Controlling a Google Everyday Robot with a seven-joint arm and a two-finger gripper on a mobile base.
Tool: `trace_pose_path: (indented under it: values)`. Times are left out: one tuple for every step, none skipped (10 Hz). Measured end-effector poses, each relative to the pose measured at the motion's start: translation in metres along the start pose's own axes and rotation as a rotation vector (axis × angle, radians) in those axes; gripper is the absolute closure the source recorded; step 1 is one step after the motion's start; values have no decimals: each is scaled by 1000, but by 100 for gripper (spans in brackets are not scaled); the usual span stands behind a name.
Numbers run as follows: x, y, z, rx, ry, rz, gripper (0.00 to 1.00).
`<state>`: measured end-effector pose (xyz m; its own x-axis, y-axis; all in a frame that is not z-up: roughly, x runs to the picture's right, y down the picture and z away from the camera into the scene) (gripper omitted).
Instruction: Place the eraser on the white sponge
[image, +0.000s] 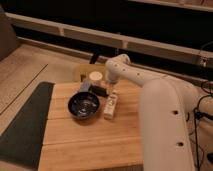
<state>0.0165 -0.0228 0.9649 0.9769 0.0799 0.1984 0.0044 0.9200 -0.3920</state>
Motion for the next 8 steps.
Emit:
trace_pose_path:
  values:
    - [-7, -5, 8, 17, -27, 32, 35]
    - [-11, -6, 12, 21, -38, 51, 35]
    - [-16, -5, 19, 20, -47, 71, 35]
    - [-23, 1, 26, 7, -55, 89, 35]
    - [-29, 12, 36, -21, -54, 106, 35]
    - [-31, 19, 41, -41, -49, 115, 35]
    - [-31, 29, 48, -73, -28, 131, 35]
    - [-29, 34, 51, -92, -6, 144, 35]
